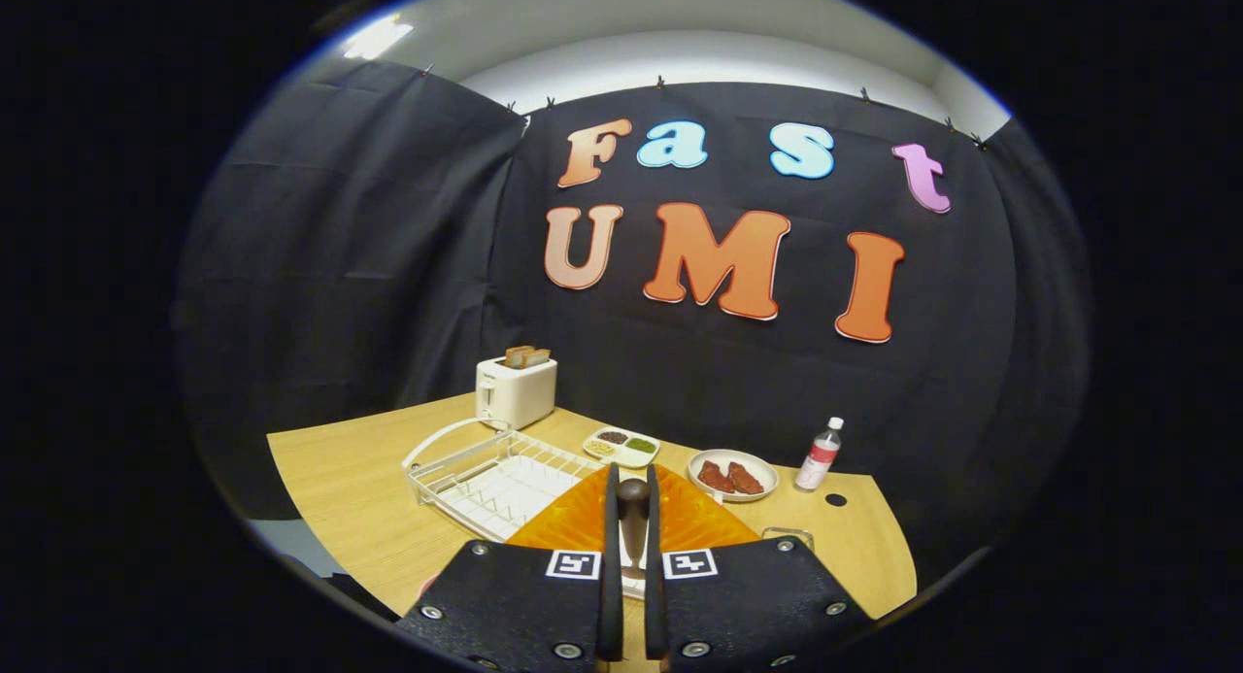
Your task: Take the plate from the dish rack, then take the spoon from the basket and place it into the plate.
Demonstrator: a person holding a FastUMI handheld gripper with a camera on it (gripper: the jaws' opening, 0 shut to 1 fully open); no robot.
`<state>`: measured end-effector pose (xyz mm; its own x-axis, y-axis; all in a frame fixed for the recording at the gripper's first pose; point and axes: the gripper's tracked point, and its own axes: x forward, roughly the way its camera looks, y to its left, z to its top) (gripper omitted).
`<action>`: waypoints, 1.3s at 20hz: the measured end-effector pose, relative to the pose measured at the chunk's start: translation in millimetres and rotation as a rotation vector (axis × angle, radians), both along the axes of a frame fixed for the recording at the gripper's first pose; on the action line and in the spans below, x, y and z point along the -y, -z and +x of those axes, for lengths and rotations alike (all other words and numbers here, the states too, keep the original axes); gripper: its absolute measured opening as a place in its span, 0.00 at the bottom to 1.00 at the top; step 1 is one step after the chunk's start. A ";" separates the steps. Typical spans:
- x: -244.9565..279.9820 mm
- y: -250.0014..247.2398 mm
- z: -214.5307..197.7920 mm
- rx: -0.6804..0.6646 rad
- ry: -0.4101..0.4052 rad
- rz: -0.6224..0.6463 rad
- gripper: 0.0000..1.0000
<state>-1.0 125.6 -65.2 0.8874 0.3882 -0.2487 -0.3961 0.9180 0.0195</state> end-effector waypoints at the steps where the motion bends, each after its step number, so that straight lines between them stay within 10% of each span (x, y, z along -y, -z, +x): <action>1: -6.9 5.5 -2.8 -0.010 -0.018 0.002 0.09; 14: -93.0 60.1 -47.2 -0.105 -0.262 0.079 0.09; 26: -67.2 96.4 -62.9 -0.168 -0.271 0.082 0.09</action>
<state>-63.9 192.8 -161.6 0.6983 0.6295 -0.3408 -0.6110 0.7722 0.1744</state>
